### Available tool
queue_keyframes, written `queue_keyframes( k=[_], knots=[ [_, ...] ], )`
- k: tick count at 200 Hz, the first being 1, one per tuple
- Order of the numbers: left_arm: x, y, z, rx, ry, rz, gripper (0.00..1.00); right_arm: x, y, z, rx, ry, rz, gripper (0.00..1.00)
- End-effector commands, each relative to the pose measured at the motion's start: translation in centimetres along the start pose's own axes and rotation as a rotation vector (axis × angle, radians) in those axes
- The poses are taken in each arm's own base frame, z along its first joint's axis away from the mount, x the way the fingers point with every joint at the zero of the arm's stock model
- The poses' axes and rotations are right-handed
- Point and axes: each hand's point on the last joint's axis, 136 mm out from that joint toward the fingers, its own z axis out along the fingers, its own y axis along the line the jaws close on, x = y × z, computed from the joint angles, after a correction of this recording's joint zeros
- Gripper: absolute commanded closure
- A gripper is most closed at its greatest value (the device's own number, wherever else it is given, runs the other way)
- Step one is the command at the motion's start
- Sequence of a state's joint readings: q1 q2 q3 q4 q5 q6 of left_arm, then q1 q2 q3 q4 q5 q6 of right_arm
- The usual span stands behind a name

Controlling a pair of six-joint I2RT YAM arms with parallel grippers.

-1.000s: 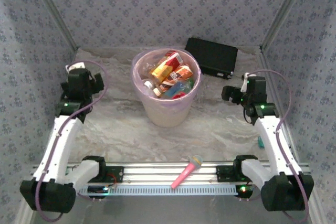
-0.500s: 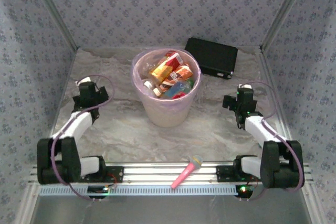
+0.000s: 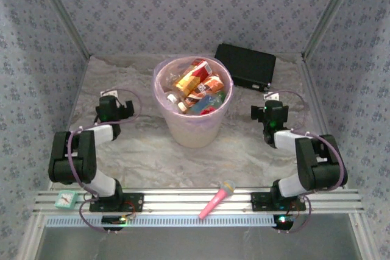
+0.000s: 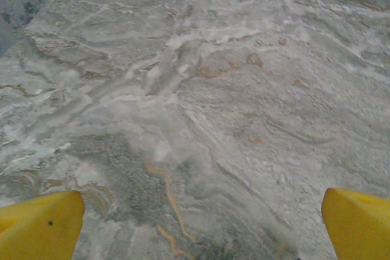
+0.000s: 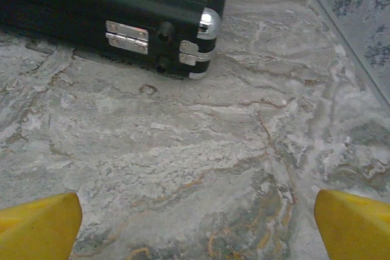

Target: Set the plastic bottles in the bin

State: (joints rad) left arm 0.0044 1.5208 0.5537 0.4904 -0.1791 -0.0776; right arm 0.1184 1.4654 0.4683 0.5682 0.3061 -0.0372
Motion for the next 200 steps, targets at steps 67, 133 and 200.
queue_keyframes(
  k=[67, 133, 200],
  knots=[
    [-0.6, -0.5, -1.1, 0.034, -0.186, 0.01, 0.0, -0.1, -2.4, 0.7, -0.035, -0.109, 0.115, 0.0],
    [-0.5, -0.6, -1.1, 0.035, -0.177, 0.01, 0.0, 0.0, -1.9, 0.8, -0.068, -0.091, 0.101, 0.0],
    [-0.4, -0.6, -1.1, 0.035, -0.173, 0.01, 0.0, 0.1, -1.7, 0.9, -0.074, -0.089, 0.095, 0.0]
  ],
)
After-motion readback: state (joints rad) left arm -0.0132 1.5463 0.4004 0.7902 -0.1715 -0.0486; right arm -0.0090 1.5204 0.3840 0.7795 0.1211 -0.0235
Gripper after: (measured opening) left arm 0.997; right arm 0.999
